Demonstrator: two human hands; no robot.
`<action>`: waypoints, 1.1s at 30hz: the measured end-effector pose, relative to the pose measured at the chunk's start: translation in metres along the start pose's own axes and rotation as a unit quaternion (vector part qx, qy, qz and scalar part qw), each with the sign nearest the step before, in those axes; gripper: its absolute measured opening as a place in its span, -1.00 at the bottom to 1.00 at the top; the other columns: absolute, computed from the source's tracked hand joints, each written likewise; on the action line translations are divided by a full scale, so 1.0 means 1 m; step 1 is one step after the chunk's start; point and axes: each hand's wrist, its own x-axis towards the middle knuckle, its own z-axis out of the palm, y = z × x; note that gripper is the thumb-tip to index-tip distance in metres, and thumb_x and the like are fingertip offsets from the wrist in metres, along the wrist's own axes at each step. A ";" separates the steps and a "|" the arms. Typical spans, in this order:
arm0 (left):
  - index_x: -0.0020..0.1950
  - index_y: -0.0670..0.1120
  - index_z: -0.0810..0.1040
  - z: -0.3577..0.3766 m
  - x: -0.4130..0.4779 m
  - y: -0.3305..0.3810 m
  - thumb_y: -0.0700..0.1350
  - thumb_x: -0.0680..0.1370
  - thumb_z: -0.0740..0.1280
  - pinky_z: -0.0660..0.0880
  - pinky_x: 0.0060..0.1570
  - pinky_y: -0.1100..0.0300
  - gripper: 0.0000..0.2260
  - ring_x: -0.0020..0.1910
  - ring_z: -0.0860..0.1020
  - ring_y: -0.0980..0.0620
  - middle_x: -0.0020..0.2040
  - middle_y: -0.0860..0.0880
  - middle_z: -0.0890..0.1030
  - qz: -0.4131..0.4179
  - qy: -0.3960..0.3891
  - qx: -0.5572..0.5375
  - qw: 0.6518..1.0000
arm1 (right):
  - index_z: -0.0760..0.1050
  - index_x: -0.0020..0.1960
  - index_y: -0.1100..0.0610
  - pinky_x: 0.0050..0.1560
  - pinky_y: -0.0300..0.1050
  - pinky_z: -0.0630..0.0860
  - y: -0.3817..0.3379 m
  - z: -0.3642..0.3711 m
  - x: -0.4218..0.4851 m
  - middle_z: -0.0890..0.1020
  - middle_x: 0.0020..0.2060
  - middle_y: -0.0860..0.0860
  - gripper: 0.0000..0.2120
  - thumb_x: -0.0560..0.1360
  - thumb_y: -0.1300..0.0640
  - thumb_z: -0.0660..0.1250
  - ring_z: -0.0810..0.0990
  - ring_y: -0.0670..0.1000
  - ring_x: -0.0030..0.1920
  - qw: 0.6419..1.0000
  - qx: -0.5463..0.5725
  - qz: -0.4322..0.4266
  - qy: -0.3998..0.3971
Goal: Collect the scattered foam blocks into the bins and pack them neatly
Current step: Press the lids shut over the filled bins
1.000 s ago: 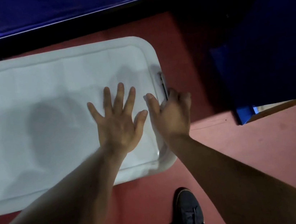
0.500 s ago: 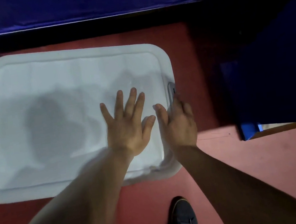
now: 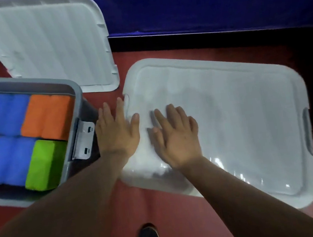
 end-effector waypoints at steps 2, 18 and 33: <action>0.65 0.09 -0.09 0.005 0.011 -0.026 0.44 0.56 -0.15 0.12 0.54 -0.23 -0.27 0.62 0.08 -0.21 0.65 -0.19 0.06 -0.070 -0.062 -0.061 0.994 | 0.08 0.63 -0.15 0.54 0.31 -0.02 -0.026 0.018 0.010 0.07 0.63 0.07 -0.48 0.69 -0.22 -0.13 -0.06 0.23 0.62 0.998 -0.019 -0.011 -0.052; 0.66 0.06 -0.15 0.007 0.001 -0.022 0.34 0.59 0.09 0.30 0.42 -0.07 -0.23 0.55 0.25 -0.17 0.64 -0.07 0.12 -0.015 -0.099 -0.197 0.975 | 0.05 0.65 -0.16 0.57 0.28 -0.18 -0.029 0.049 0.005 0.00 0.66 0.06 -0.46 0.70 -0.25 -0.10 -0.18 0.22 0.63 0.997 -0.071 0.006 -0.025; 0.64 0.02 0.13 -0.016 0.002 -0.050 0.28 0.63 -0.16 0.36 0.38 -0.09 -0.36 0.44 0.42 -0.20 0.60 -0.09 0.26 0.073 -0.096 -0.063 0.991 | 0.04 0.63 -0.16 0.52 0.33 0.00 -0.042 0.033 0.006 0.00 0.63 0.07 -0.48 0.69 -0.23 -0.16 -0.11 0.26 0.61 0.987 -0.133 0.038 -0.086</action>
